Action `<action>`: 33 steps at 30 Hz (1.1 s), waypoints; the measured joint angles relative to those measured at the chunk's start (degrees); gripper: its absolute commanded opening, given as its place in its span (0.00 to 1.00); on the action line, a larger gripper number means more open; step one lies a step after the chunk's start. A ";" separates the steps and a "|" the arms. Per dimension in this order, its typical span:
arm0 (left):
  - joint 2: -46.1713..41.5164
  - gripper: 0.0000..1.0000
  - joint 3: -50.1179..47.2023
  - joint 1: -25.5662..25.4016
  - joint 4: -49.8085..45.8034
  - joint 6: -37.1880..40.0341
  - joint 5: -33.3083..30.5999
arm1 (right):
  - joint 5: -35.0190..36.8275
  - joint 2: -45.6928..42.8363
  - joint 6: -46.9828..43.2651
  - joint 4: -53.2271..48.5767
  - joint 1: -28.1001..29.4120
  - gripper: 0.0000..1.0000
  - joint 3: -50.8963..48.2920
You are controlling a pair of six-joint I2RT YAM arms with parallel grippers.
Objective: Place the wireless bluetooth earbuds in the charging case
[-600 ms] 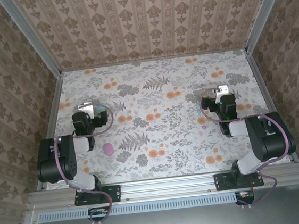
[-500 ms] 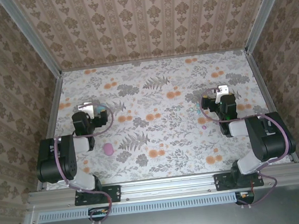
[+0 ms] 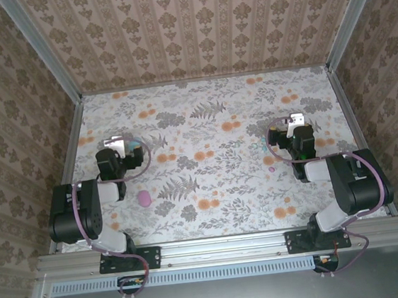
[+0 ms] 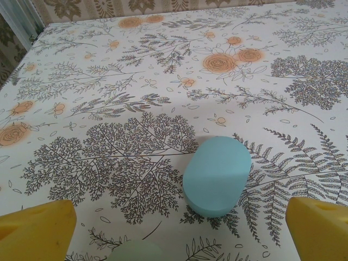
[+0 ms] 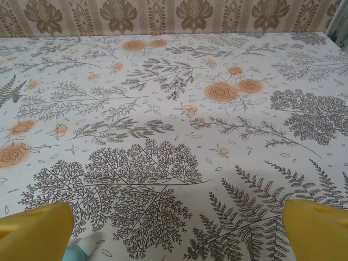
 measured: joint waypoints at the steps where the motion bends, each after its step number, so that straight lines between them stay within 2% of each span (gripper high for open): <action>1: 0.00 1.00 0.00 0.00 0.00 0.00 0.00 | 0.00 0.00 0.00 0.00 0.00 1.00 0.00; 16: 0.00 1.00 0.00 -0.02 0.00 0.00 -0.02 | -0.04 0.00 0.00 -0.02 0.00 1.00 0.00; 21: -0.22 1.00 0.00 -0.17 -0.24 0.22 -0.02 | -1.99 -0.66 -0.35 -2.51 0.00 1.00 0.44; 25: -4.87 1.00 -0.04 -1.11 -3.61 0.55 -1.38 | -3.72 -5.64 -0.22 -15.39 0.00 1.00 4.94; 28: -13.42 1.00 0.59 -0.98 -10.47 -1.46 -3.21 | -5.73 -9.88 1.07 -28.04 0.00 1.00 13.46; 33: -26.77 1.00 8.76 0.04 -30.73 -13.38 -5.70 | -14.40 -14.45 6.40 -40.26 -0.07 0.99 22.77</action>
